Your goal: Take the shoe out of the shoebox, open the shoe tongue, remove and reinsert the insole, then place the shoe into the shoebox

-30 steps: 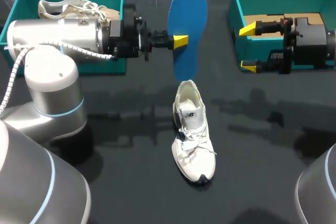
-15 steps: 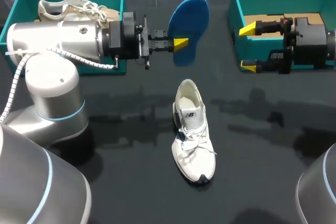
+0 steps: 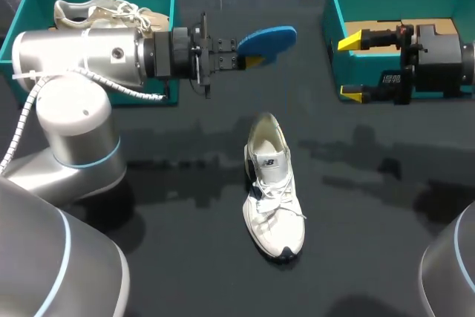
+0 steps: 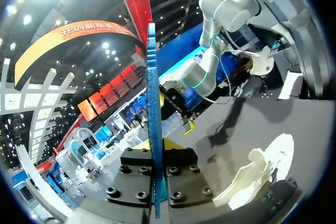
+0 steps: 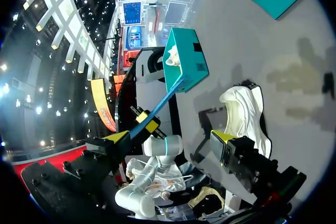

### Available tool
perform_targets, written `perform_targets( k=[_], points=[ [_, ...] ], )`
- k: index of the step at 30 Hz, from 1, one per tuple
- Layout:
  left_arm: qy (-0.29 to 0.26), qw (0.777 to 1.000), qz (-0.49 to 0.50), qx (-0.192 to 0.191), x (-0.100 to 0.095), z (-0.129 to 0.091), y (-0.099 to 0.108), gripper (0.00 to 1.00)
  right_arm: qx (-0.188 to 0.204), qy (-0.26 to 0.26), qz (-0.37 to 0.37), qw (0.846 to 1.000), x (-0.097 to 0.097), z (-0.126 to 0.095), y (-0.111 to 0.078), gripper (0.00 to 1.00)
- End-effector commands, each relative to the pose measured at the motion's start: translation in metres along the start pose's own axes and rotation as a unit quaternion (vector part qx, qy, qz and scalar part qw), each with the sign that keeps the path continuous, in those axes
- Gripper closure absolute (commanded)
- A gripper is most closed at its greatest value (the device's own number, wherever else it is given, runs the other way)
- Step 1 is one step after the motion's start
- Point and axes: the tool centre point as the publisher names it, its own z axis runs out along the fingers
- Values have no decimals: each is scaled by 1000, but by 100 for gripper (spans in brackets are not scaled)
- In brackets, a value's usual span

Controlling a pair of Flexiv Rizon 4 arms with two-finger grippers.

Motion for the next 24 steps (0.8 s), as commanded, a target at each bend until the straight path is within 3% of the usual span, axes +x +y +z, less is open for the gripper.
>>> perform_targets(
  k=[1,10,20,24],
  points=[
    [-6,998,64,23,-2,1,6,100,-1,0,0,1000,0,1,0,0],
    [3,973,217,75,-9,3,11,100,-1,0,0,1000,0,1,0,0],
    [33,953,296,54,-14,4,12,100,-1,0,0,1000,0,1,0,0],
    [11,948,316,44,-15,4,12,100,-1,0,0,1000,0,1,0,0]
  ],
)
